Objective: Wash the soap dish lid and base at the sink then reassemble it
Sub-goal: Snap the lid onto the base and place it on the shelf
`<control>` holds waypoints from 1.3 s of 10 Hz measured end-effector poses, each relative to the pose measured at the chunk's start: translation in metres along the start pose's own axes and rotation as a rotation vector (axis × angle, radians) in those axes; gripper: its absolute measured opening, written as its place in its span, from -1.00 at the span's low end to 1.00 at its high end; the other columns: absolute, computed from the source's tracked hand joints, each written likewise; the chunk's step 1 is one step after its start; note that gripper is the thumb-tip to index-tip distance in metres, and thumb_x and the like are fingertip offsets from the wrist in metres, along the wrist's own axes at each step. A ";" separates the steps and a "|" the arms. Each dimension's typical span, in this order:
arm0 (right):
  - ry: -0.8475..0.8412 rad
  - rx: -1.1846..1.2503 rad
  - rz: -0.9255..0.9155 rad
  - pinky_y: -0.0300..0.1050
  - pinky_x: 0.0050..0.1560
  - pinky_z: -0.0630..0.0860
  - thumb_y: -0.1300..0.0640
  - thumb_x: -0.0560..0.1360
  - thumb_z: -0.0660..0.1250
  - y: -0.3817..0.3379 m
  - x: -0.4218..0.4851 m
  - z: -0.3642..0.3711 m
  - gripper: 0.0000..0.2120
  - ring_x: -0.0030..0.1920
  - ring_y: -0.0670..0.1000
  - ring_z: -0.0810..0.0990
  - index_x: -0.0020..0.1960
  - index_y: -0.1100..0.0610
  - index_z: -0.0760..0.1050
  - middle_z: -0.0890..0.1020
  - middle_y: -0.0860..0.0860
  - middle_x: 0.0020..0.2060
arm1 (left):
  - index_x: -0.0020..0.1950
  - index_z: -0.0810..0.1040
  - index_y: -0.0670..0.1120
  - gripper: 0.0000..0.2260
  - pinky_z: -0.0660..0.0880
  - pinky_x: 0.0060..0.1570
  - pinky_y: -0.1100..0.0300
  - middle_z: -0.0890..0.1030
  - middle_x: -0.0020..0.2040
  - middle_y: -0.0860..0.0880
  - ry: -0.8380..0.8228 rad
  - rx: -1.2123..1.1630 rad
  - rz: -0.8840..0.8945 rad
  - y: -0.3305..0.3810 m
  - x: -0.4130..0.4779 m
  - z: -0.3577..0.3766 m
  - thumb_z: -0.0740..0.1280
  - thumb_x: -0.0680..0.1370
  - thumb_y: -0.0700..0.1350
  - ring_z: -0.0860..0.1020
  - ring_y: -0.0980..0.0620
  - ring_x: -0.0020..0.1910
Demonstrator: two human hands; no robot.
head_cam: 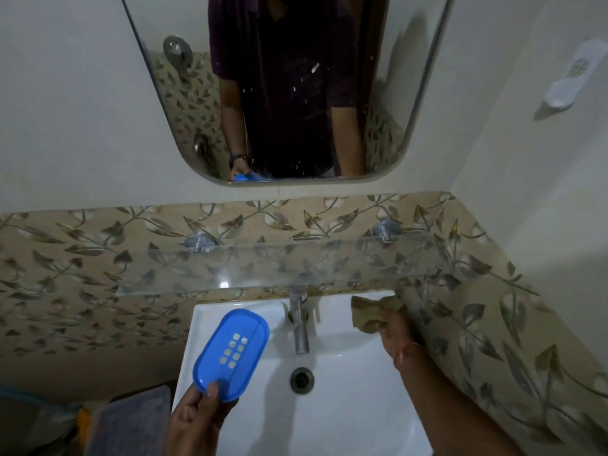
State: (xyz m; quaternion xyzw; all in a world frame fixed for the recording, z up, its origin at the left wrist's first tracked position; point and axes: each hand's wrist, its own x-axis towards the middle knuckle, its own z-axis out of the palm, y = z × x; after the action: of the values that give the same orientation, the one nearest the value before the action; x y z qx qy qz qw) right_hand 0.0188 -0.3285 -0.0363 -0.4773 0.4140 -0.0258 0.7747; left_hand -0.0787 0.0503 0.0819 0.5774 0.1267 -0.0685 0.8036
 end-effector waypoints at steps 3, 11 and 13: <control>0.221 -0.309 -0.580 0.08 0.32 0.52 0.24 0.54 0.44 -0.008 -0.092 0.025 -0.57 0.26 0.14 0.58 0.38 0.17 0.46 0.59 0.15 0.28 | 0.04 0.77 -0.07 -0.66 0.68 -0.22 0.23 0.78 -0.12 -0.02 0.049 -0.115 -0.009 -0.004 0.000 0.011 0.20 0.64 -0.30 0.75 0.05 -0.18; -0.575 -1.121 -0.536 -0.14 -0.17 0.59 -0.15 0.30 0.54 0.051 -0.274 0.142 -0.78 -0.34 -0.15 0.62 -0.19 -0.06 0.60 0.61 -0.08 -0.42 | 0.21 0.66 -0.13 -0.57 0.59 0.15 -0.03 0.75 0.06 -0.18 -0.051 0.005 -0.271 0.018 -0.017 0.007 0.24 0.60 0.16 0.73 -0.10 0.06; -0.889 -1.060 -0.374 -0.28 -0.09 0.62 0.11 0.40 0.59 0.044 -0.273 0.164 -0.61 -0.22 -0.14 0.69 0.21 0.09 0.65 0.77 0.02 -0.16 | 0.23 0.58 -0.29 -0.42 0.65 -0.09 -0.02 0.70 -0.03 -0.30 0.001 -0.277 -0.457 0.013 0.003 -0.012 0.19 0.61 0.23 0.70 -0.22 -0.07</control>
State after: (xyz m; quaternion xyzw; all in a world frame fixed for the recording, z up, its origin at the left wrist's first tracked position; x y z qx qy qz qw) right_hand -0.0665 -0.0680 0.1311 -0.8178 -0.0726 0.2434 0.5165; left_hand -0.0739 0.0656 0.0891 0.4186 0.2624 -0.2299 0.8385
